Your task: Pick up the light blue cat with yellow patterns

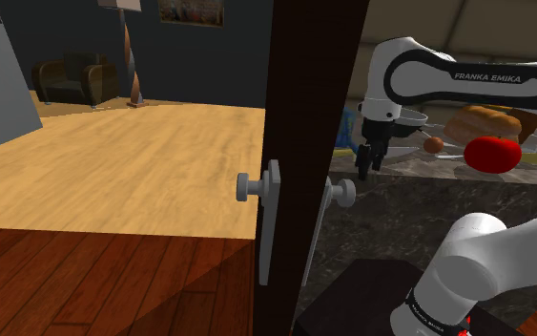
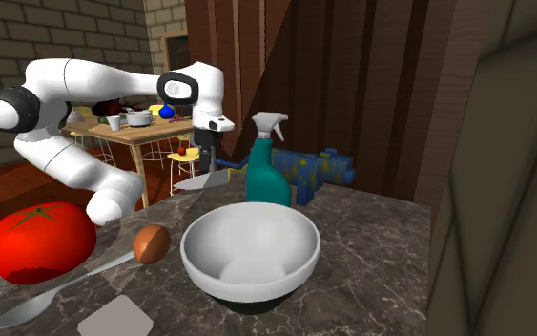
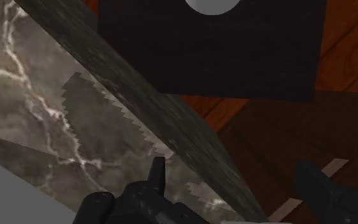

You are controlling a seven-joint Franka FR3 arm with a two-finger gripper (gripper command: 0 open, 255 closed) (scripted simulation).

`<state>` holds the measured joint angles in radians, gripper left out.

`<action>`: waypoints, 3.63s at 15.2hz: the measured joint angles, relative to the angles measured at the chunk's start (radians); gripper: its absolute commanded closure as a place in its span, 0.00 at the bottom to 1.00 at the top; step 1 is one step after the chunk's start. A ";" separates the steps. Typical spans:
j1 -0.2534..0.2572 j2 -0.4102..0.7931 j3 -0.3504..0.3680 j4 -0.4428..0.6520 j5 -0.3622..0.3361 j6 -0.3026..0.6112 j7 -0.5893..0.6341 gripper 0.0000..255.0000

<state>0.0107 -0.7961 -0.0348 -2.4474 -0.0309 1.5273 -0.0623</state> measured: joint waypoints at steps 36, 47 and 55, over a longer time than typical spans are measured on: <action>-0.212 0.613 -0.055 0.701 0.018 0.028 0.520 1.00; -0.210 0.637 -0.054 0.794 0.020 -0.043 0.522 1.00; -0.212 0.683 -0.057 0.959 0.024 -0.163 0.515 1.00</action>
<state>-0.2015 -0.1132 -0.0921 -1.4879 -0.0071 1.3643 0.4525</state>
